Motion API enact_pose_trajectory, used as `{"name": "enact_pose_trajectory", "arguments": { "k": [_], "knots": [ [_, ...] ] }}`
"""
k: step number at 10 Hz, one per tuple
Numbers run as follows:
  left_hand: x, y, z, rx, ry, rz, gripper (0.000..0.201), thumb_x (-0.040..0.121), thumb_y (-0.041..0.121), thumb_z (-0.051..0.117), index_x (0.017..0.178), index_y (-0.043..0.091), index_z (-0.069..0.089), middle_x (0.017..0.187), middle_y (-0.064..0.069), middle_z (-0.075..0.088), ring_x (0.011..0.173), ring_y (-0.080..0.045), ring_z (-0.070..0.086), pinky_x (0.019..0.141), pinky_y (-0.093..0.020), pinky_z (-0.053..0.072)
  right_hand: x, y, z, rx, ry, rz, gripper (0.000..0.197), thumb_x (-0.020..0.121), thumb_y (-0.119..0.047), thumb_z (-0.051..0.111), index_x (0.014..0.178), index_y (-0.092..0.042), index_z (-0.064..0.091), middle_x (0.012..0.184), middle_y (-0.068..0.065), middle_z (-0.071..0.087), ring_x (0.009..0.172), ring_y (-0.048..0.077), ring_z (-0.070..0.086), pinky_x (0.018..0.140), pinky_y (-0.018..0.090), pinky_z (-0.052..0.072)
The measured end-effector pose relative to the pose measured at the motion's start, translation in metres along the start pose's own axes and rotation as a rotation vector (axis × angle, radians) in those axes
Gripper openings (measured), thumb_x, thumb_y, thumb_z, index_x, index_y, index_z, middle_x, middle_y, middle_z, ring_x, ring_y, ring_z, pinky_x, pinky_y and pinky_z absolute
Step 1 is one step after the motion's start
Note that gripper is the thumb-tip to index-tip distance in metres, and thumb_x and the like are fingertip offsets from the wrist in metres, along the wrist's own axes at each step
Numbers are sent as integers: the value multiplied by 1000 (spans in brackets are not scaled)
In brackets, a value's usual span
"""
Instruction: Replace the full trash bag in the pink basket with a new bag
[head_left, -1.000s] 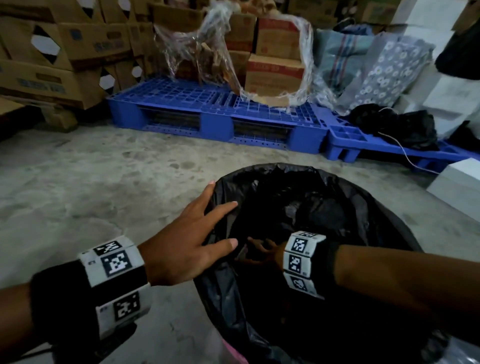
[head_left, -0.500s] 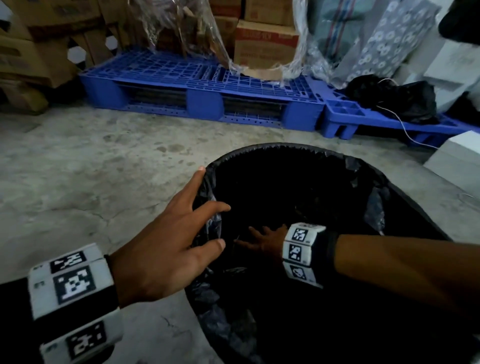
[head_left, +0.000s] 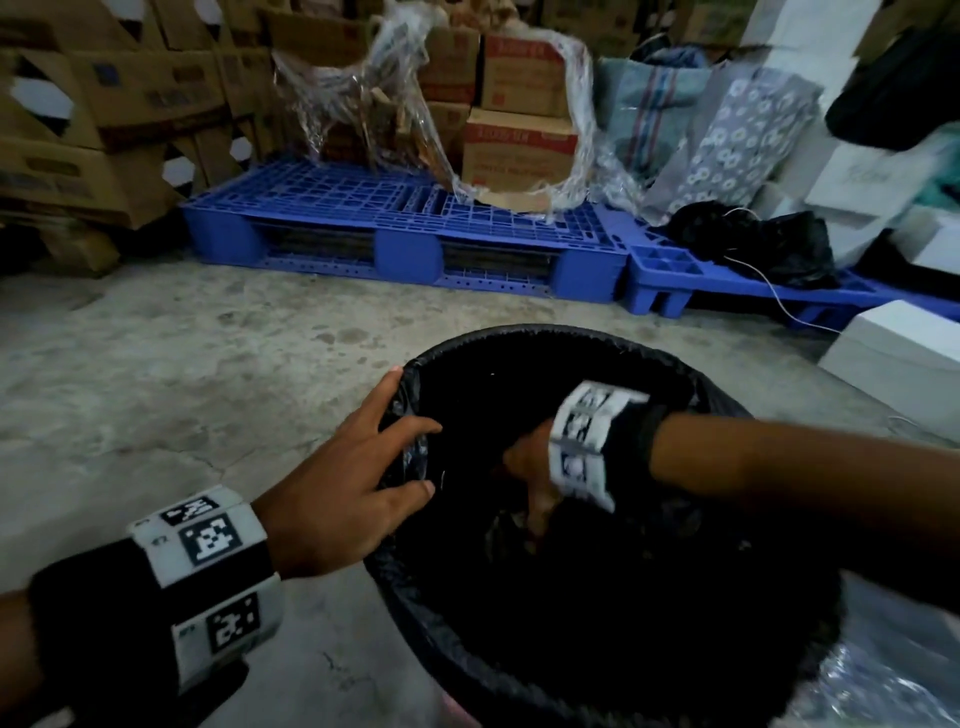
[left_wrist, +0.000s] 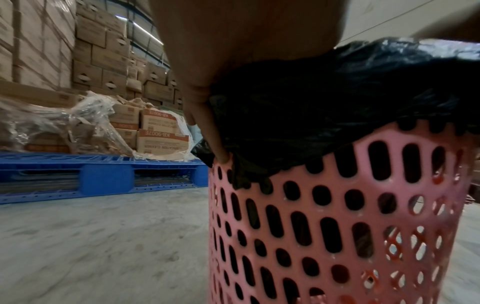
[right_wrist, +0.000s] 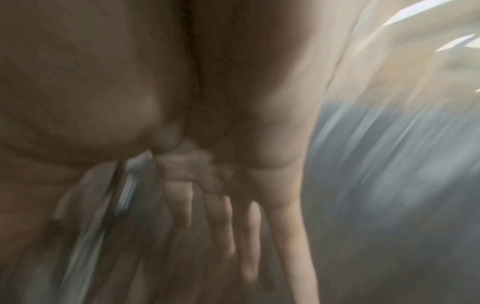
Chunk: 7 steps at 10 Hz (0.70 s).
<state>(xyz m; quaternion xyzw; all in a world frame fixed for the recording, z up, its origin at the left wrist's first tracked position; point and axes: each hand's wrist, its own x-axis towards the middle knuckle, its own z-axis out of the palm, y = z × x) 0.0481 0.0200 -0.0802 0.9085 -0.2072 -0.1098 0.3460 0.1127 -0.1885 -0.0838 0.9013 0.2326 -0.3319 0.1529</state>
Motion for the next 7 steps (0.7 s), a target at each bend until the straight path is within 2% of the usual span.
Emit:
{"name": "enact_pose_trajectory", "arguments": {
  "k": [1,2,3,4,5,6,7],
  "knots": [
    [1,0,2,19,20,3,55,80,42,54,131,38,36,154,19,-20,145,-9,0,115,-35,22,-35,14,-14,161,72,-2,52,74,-30,73,123,-22,57,123,7,62,112,26,57,90,31,47],
    [4,-3,4,9,55,28,50,87,23,59,125,45,33,155,17,-14,142,-5,2,112,-30,21,-108,43,-11,106,33,40,72,72,-46,71,136,-28,41,135,2,52,123,26,50,105,41,40],
    [6,1,4,18,70,9,52,87,16,59,123,44,33,157,11,-10,144,-11,3,113,-33,22,-156,62,28,64,70,23,69,71,-68,56,132,-37,42,135,-2,53,124,22,48,106,40,38],
    [11,10,4,50,90,-15,55,86,11,58,132,32,36,159,6,-7,145,-17,8,110,-31,25,-179,74,75,-26,106,49,73,74,-81,24,130,-38,43,147,-2,39,139,17,24,116,43,18],
    [17,16,8,48,103,-5,56,86,10,59,135,27,36,159,2,-4,145,-17,11,104,-24,23,-188,79,103,75,263,62,100,58,-87,-8,134,-41,36,158,-8,12,143,6,-8,117,38,-2],
    [17,26,7,-8,154,-6,56,89,31,56,138,33,28,159,4,2,145,-13,9,112,-27,18,-201,83,120,201,443,45,90,64,-86,-5,137,-44,30,157,-14,2,140,-2,-16,117,30,-6],
    [-8,16,12,-226,316,-47,53,77,59,47,128,55,31,154,14,19,142,-11,20,117,-37,21,-223,64,141,346,556,125,82,67,-85,-1,138,-49,21,151,-28,-8,133,-15,-21,108,11,-15]
  ]
}}
